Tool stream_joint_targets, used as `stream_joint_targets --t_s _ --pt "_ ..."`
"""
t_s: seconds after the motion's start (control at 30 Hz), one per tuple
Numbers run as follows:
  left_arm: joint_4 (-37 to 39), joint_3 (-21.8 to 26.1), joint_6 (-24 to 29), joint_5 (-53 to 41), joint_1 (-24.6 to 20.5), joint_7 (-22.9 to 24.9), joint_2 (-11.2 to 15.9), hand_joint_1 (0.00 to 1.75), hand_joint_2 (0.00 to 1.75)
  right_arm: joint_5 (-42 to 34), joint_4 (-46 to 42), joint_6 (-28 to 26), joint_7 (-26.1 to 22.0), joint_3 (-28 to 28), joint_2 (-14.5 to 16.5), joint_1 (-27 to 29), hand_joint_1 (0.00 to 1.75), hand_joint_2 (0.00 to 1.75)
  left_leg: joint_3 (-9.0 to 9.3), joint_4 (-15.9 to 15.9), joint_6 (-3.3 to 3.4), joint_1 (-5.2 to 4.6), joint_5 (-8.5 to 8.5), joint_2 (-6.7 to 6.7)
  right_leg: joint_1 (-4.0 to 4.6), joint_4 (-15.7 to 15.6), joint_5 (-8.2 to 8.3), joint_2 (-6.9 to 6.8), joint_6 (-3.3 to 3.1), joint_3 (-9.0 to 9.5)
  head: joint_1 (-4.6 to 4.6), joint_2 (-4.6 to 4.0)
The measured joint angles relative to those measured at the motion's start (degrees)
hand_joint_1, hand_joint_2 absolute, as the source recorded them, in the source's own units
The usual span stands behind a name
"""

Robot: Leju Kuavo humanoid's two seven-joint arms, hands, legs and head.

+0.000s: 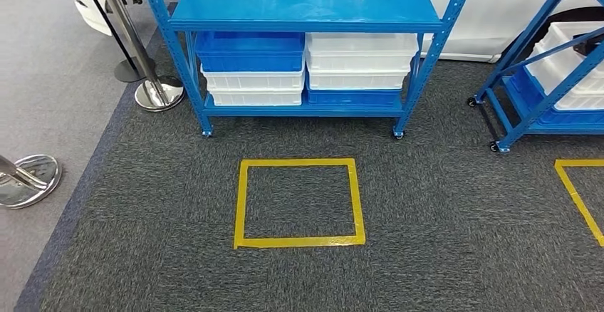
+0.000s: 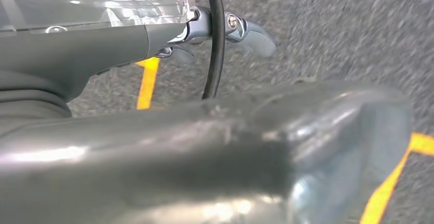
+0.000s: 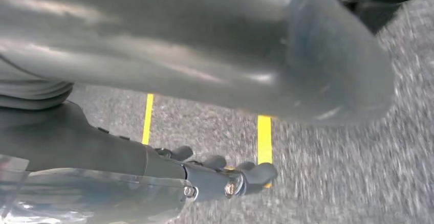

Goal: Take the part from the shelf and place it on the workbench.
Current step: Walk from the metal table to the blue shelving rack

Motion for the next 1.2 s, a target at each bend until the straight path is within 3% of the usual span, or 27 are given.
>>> stream_joint_targets --t_s 0.03,0.07,0.1,0.17,0.23,0.4,0.47,0.53,0.57,0.6,0.7,0.73,0.83,0.9,0.93,0.97,1.03,1.07,1.1,1.13,1.17,1.2 --pt "-0.01 0.00 -0.05 0.01 -0.02 -0.03 0.00 0.00 0.00 0.01 0.01 0.04 0.01 -0.05 0.00 0.11 0.00 0.00 0.13 0.02 0.03 -0.02 -0.13 -0.42 -0.07 3.16 -0.79 0.26 0.11 -1.97 -0.01 0.00" --pt "-0.01 0.01 -0.07 0.02 0.03 -0.05 -0.01 0.00 0.00 0.01 0.01 0.05 0.01 -0.12 -0.01 0.21 0.00 0.00 0.39 0.04 -0.02 -0.03 -0.32 -0.82 -0.16 4.41 -0.36 0.32 0.22 -3.05 -0.01 0.00" --pt "-0.01 0.01 -0.09 0.03 0.11 -0.05 -0.03 0.00 0.00 0.02 0.01 0.05 0.01 -0.20 -0.03 0.28 0.00 0.00 0.76 0.10 -0.15 0.00 -0.59 -1.20 -0.30 3.51 1.28 0.33 0.33 -3.09 -0.01 0.00" --pt "-0.01 0.01 -0.10 0.04 0.22 -0.05 -0.13 0.00 0.00 0.02 0.01 0.04 0.01 -0.34 -0.12 0.44 0.00 0.00 1.57 0.38 -0.66 0.12 -1.41 -1.87 -0.68 -3.23 6.23 0.44 0.45 -0.64 0.01 0.00" --pt "-0.01 0.01 -0.11 0.03 0.20 -0.07 -0.21 0.00 0.00 0.02 0.01 0.04 0.00 -0.45 -0.17 0.48 0.00 0.00 1.94 0.89 -1.44 -0.01 -2.44 -2.30 -0.71 -8.96 8.38 0.78 0.26 1.79 0.00 0.00" --pt "-0.01 0.00 -0.06 -0.03 0.06 -0.08 -0.25 0.00 0.00 0.01 0.01 0.14 0.00 -0.63 -0.17 0.25 0.00 0.00 2.03 2.62 -3.05 0.11 -4.22 -2.02 -0.47 -10.27 6.94 0.78 -1.71 3.33 -0.03 0.00" --pt "-0.01 -0.01 -0.03 -0.07 0.04 0.03 -0.31 0.00 0.00 -0.01 -0.01 0.25 0.01 -0.75 -0.19 0.38 0.00 0.00 -1.16 8.75 -3.47 0.18 -6.37 -1.36 -0.46 -10.49 6.20 0.47 -2.40 4.37 -0.05 0.00" --pt "-0.01 -0.02 -0.03 -0.09 0.14 0.14 -0.34 0.00 0.00 -0.03 -0.01 0.27 0.02 -0.81 -0.20 0.43 0.00 0.00 -6.60 16.75 -3.63 0.22 -8.22 -1.18 -0.24 -10.51 5.18 0.32 -2.66 5.43 -0.07 0.00" --pt "-0.01 -0.01 -0.02 -0.08 0.25 0.19 -0.35 0.00 0.00 -0.03 -0.01 0.28 0.03 -0.82 -0.20 0.45 0.00 0.00 -8.66 18.91 -3.58 0.21 -7.84 -1.17 -0.14 -10.52 4.58 0.32 -2.69 6.13 -0.07 0.00" --pt "-0.01 -0.01 -0.02 -0.08 0.37 0.21 -0.35 0.00 0.00 -0.03 -0.01 0.28 0.04 -0.84 -0.20 0.46 0.00 0.00 -9.66 18.78 -3.40 0.16 -6.16 -1.17 -0.06 -10.53 3.94 0.34 -2.68 6.96 -0.07 0.00" --pt "-0.02 0.01 -0.02 -0.08 0.61 0.25 -0.32 0.00 0.00 -0.03 0.02 0.30 0.08 -0.85 -0.12 0.53 0.00 0.00 -7.78 9.35 -1.97 -0.49 1.84 -0.99 0.15 -10.75 1.83 0.24 -2.33 9.75 -0.05 0.00" --pt "-0.02 0.00 -0.02 -0.10 0.62 0.26 -0.31 0.00 0.00 -0.04 0.03 0.30 0.08 -0.85 -0.07 0.53 0.00 0.00 -6.73 6.69 -1.36 -0.81 2.88 -0.85 0.15 -10.98 1.32 0.21 -2.05 10.36 -0.07 0.00" --pt "-0.04 -0.01 -0.02 -0.17 0.50 0.31 -0.31 0.00 0.00 -0.05 0.06 0.31 0.10 -0.87 0.00 0.30 0.00 0.00 -4.86 3.72 -0.29 -1.16 1.65 -0.78 0.11 -11.36 1.53 0.02 -0.90 11.24 -0.12 0.00" --pt "-0.05 0.00 -0.02 -0.27 0.61 0.32 -0.41 0.00 0.00 -0.05 0.06 0.32 0.11 -0.87 -0.02 0.13 0.00 0.00 -3.20 2.07 0.15 -0.83 1.23 -1.02 0.09 -8.67 2.59 -0.05 -0.26 10.35 -0.09 0.00" --pt "-0.05 0.01 -0.02 -0.33 0.66 0.32 -0.46 0.00 0.00 -0.05 0.06 0.33 0.11 -0.87 -0.03 0.09 0.00 0.00 -2.19 1.31 0.39 -0.63 1.04 -1.12 0.07 -6.05 2.65 0.03 -0.03 8.88 -0.08 0.00" --pt "-0.05 0.01 -0.02 -0.38 0.68 0.35 -0.50 0.00 0.00 -0.05 0.06 0.35 0.11 -0.87 -0.04 0.06 0.00 0.00 -1.30 0.77 0.59 -0.54 0.72 -1.12 -0.02 -2.85 1.96 0.15 0.08 6.69 -0.07 0.00" --pt "-0.06 0.01 -0.03 -0.42 0.64 0.50 -0.51 0.00 0.00 -0.07 0.06 0.38 0.14 -0.87 -0.04 0.12 0.00 0.00 0.13 0.44 0.82 -0.50 -0.30 -1.25 -0.12 2.53 -0.93 0.31 0.37 1.72 -0.07 0.00" --pt "-0.07 0.01 -0.04 -0.43 0.67 0.58 -0.53 0.00 0.00 -0.07 0.06 0.39 0.17 -0.87 -0.05 0.19 0.00 0.00 0.90 0.43 0.76 -0.49 -0.94 -1.36 -0.20 3.70 -2.12 0.31 0.54 -0.23 -0.07 0.00" --pt "-0.07 0.01 -0.05 -0.43 0.76 0.66 -0.56 0.00 0.00 -0.07 0.06 0.39 0.21 -0.87 -0.07 0.29 0.00 0.00 1.78 0.44 0.62 -0.47 -1.64 -1.51 -0.31 3.38 -2.30 0.31 0.69 -1.43 -0.07 0.00" --pt "-0.07 0.01 -0.08 -0.44 0.85 0.71 -0.59 0.00 0.00 -0.07 0.06 0.40 0.24 -0.88 -0.10 0.41 0.00 0.00 2.79 0.45 0.41 -0.43 -2.39 -1.64 -0.42 1.59 -1.14 0.30 0.81 -1.88 -0.07 0.00" --pt "-0.07 0.01 -0.09 -0.46 0.94 0.73 -0.65 0.00 0.00 -0.07 0.06 0.40 0.26 -0.89 -0.14 0.59 0.00 0.00 3.77 0.46 0.15 -0.39 -3.21 -1.73 -0.54 -1.31 1.44 0.30 0.86 -1.80 -0.07 0.00" --pt "-0.07 0.01 -0.10 -0.46 1.00 0.75 -0.68 0.00 0.00 -0.07 0.06 0.48 0.27 -0.92 -0.17 0.81 0.00 0.00 4.75 0.57 -0.17 -0.40 -4.09 -1.79 -0.60 -4.45 5.03 0.28 0.77 -1.63 -0.06 0.00"
